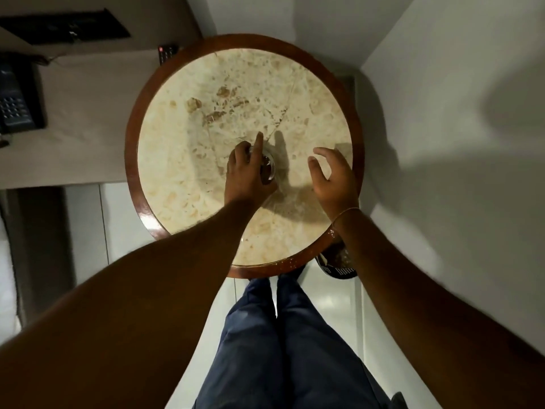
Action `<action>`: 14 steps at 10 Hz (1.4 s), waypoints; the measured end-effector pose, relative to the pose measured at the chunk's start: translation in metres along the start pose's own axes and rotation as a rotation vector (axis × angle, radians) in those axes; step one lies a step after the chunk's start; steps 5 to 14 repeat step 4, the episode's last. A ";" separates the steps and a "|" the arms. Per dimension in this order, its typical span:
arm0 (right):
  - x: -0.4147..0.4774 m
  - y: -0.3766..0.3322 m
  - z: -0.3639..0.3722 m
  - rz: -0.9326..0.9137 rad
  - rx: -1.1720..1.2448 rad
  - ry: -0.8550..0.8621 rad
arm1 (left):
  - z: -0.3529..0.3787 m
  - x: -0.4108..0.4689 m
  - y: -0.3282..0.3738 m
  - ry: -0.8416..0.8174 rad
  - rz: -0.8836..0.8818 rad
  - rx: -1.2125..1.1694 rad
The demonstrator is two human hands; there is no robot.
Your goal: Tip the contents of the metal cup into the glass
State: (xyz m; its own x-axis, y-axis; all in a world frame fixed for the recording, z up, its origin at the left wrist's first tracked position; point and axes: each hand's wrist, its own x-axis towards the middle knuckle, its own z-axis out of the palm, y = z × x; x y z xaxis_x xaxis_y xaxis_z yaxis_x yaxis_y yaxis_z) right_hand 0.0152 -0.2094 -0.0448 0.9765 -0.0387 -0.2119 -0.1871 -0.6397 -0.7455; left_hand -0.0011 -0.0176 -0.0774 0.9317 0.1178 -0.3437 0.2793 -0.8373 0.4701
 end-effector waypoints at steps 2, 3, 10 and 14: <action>-0.001 -0.005 0.003 -0.038 -0.012 0.045 | 0.008 0.001 -0.009 0.021 -0.011 0.023; 0.003 -0.018 0.002 -0.034 -0.148 -0.049 | -0.001 0.001 -0.007 -0.013 0.008 0.053; 0.004 -0.021 0.001 -0.093 -0.305 -0.138 | -0.008 -0.011 0.000 0.026 0.022 0.168; 0.004 -0.021 0.001 -0.093 -0.305 -0.138 | -0.008 -0.011 0.000 0.026 0.022 0.168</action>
